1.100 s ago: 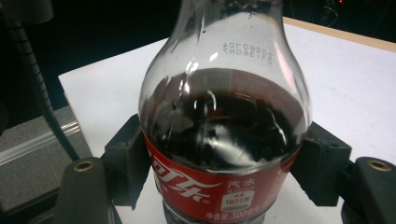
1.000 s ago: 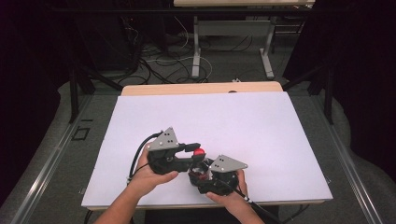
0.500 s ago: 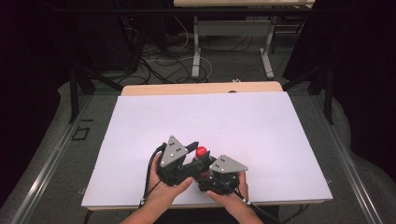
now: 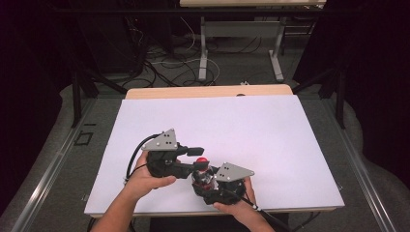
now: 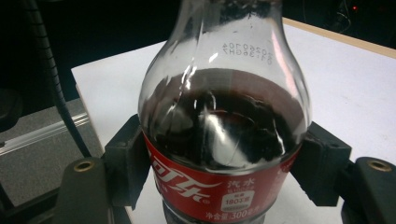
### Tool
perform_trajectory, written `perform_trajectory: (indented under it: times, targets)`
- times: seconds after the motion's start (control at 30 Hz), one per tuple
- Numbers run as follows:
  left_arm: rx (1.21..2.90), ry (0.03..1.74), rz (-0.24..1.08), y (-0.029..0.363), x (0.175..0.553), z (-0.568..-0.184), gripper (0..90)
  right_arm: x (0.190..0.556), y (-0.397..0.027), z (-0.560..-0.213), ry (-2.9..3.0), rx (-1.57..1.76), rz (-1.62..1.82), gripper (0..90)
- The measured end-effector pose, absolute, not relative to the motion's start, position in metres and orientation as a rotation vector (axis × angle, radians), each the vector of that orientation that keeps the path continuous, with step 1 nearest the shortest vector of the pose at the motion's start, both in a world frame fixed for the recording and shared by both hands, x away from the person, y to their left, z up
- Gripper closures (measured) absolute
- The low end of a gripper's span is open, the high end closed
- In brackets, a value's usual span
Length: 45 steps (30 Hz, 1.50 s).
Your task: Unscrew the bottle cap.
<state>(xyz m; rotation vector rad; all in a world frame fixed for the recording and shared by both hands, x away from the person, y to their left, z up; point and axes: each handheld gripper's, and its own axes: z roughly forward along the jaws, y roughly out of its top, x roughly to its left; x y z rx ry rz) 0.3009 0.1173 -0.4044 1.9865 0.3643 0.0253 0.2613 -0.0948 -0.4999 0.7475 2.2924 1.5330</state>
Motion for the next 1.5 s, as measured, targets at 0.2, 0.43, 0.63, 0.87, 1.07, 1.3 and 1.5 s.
perform_trajectory:
  times: [0.2,0.43,0.63,0.87,1.07,1.3,1.5]
  targets:
    - [2.003,0.344,0.043,0.115,0.299,-0.406,61.3,0.262,-0.094,-0.501,2.29,0.755,1.529,29.3]
    - [1.961,0.485,0.244,0.1,0.282,-0.409,61.8,0.263,-0.095,-0.501,2.247,0.823,1.506,29.3]
    - [1.851,0.737,0.456,0.076,0.258,-0.416,61.8,0.264,-0.096,-0.502,2.199,0.89,1.444,29.3]
    - [1.803,0.805,0.481,0.07,0.254,-0.418,60.0,0.264,-0.098,-0.502,2.172,0.905,1.439,29.3]
    - [1.87,0.639,0.247,0.094,0.276,-0.395,43.9,0.266,-0.099,-0.501,2.234,0.861,1.496,29.3]
    - [1.976,0.421,0.076,0.112,0.297,-0.396,44.9,0.266,-0.098,-0.499,2.277,0.808,1.543,29.3]
    - [1.976,0.381,0.028,0.116,0.304,-0.404,54.1,0.265,-0.097,-0.499,2.289,0.796,1.545,29.3]
